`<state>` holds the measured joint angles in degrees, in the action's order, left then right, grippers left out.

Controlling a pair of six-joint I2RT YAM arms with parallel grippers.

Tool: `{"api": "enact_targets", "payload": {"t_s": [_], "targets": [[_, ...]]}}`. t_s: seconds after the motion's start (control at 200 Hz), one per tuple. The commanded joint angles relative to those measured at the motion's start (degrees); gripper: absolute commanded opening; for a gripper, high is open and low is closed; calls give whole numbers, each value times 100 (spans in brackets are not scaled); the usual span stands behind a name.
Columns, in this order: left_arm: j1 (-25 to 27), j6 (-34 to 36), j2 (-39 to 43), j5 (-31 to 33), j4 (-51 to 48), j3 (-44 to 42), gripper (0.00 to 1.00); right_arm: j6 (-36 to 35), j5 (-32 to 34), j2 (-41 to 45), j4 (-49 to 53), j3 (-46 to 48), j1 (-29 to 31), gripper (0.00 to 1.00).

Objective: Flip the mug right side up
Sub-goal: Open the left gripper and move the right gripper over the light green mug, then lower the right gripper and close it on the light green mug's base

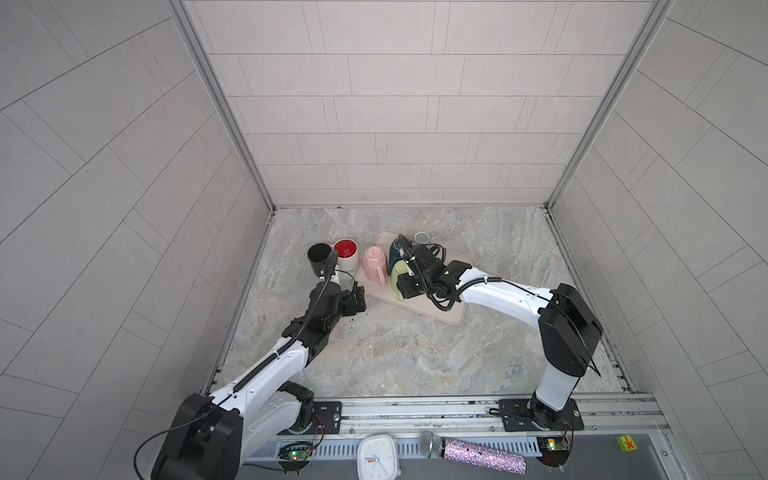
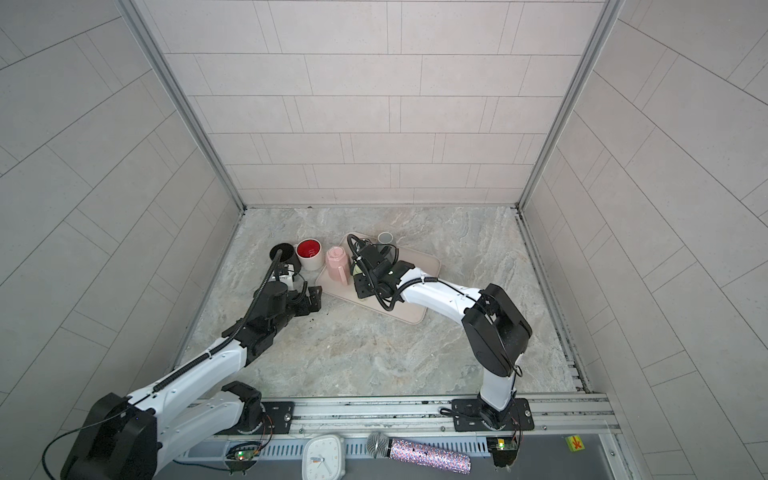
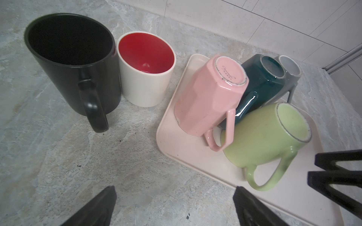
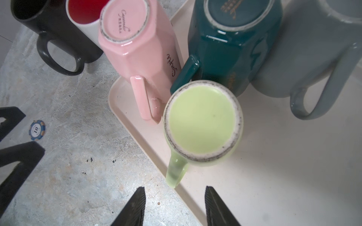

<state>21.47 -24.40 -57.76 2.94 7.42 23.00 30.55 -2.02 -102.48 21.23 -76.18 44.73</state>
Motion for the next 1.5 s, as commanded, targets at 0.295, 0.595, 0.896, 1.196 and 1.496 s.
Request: {"api": "enact_targets", "payload": {"t_s": [0.295, 0.595, 0.896, 1.196, 1.496], "targets": [[23, 50, 38, 57, 125, -94, 100, 83, 688, -525, 531, -448, 80, 44], [23, 65, 11, 113, 141, -112, 100, 79, 1030, -650, 662, -564, 80, 43], [22, 58, -3, 119, 184, -130, 100, 92, 1540, -613, 855, -485, 62, 43], [23, 15, -24, 115, 392, -224, 100, -27, 1185, -690, 950, -592, -52, 42], [20, -18, -25, 102, 449, -253, 100, -143, 1070, -887, 1180, -884, -96, 38]]}}
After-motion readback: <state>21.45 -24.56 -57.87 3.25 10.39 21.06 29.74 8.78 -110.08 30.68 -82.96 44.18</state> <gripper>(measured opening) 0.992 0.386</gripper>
